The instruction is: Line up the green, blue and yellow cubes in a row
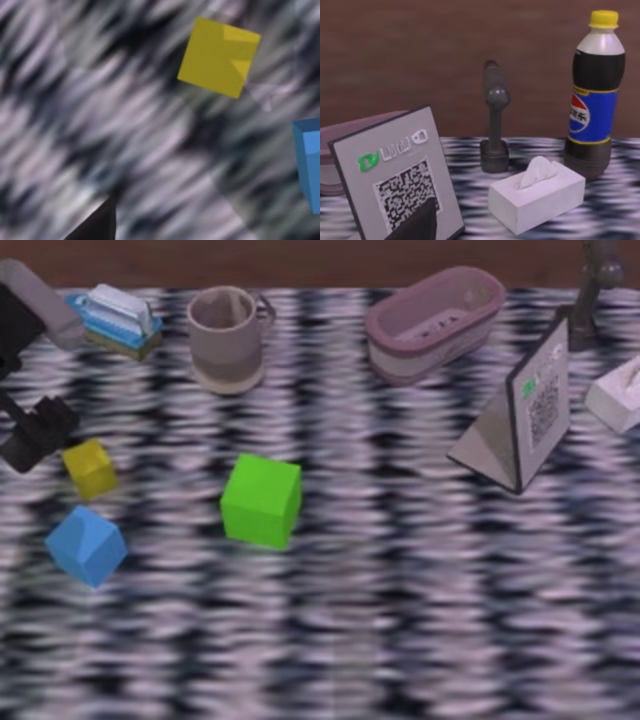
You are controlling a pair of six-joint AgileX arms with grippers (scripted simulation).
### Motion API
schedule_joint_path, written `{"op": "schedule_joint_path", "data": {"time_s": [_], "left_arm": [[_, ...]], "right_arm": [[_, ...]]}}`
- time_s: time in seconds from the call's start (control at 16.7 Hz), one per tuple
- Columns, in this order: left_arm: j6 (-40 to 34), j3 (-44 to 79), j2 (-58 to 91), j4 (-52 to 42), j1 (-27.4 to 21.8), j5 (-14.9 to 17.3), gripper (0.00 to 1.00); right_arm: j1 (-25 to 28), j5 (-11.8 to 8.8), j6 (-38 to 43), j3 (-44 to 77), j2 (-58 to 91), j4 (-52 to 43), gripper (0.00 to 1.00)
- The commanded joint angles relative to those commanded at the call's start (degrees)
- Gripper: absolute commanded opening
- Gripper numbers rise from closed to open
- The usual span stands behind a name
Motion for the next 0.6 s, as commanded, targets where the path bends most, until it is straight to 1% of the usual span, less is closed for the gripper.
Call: {"op": "schedule_joint_path", "data": {"time_s": [0.3,0.48,0.6], "left_arm": [[9.84,19.70,23.15,-11.32,-0.51,0.01,1.00],[13.22,26.83,30.80,-14.57,-0.55,-0.11,1.00],[14.17,28.83,32.84,-15.37,-0.56,-0.14,1.00]], "right_arm": [[0.00,0.00,0.00,0.00,0.00,0.00,1.00],[0.00,0.00,0.00,0.00,0.00,0.00,1.00],[0.00,0.00,0.00,0.00,0.00,0.00,1.00]]}}
